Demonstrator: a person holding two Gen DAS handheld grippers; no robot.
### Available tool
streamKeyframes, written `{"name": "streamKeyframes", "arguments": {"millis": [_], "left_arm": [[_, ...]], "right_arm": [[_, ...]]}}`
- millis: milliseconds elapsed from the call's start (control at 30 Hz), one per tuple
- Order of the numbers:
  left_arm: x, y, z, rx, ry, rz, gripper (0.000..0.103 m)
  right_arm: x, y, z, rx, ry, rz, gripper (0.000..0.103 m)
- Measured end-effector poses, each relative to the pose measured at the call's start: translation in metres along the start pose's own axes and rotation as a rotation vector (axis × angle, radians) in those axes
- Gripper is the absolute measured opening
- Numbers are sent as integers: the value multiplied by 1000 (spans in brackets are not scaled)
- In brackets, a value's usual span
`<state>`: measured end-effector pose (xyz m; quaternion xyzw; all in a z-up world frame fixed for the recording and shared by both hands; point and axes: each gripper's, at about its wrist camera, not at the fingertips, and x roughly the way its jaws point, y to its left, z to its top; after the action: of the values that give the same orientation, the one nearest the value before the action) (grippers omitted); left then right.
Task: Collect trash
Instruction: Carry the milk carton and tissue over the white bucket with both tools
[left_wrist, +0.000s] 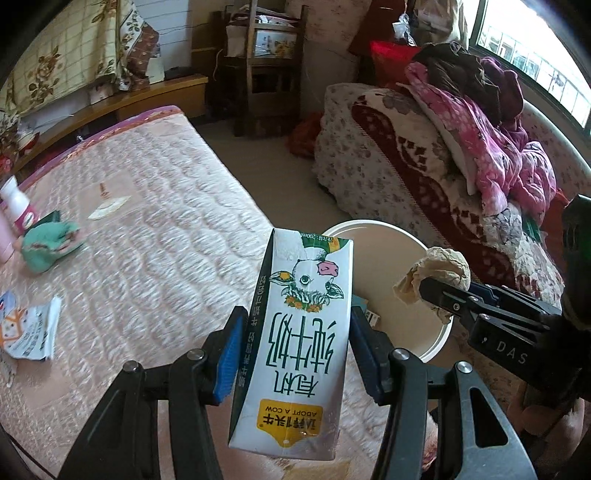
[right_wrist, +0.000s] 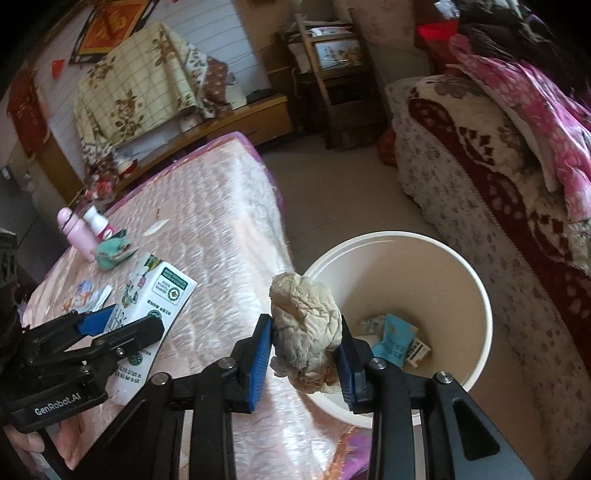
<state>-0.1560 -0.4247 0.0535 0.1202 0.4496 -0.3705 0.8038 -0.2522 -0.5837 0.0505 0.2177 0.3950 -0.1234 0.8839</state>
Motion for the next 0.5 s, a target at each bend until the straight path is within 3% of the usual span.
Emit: {"name": "streamKeyframes", "arguments": {"millis": [500], "left_arm": [[48, -30, 21, -9, 36, -66, 57]], "right_arm": [[4, -59, 4, 103, -6, -66, 36]]}}
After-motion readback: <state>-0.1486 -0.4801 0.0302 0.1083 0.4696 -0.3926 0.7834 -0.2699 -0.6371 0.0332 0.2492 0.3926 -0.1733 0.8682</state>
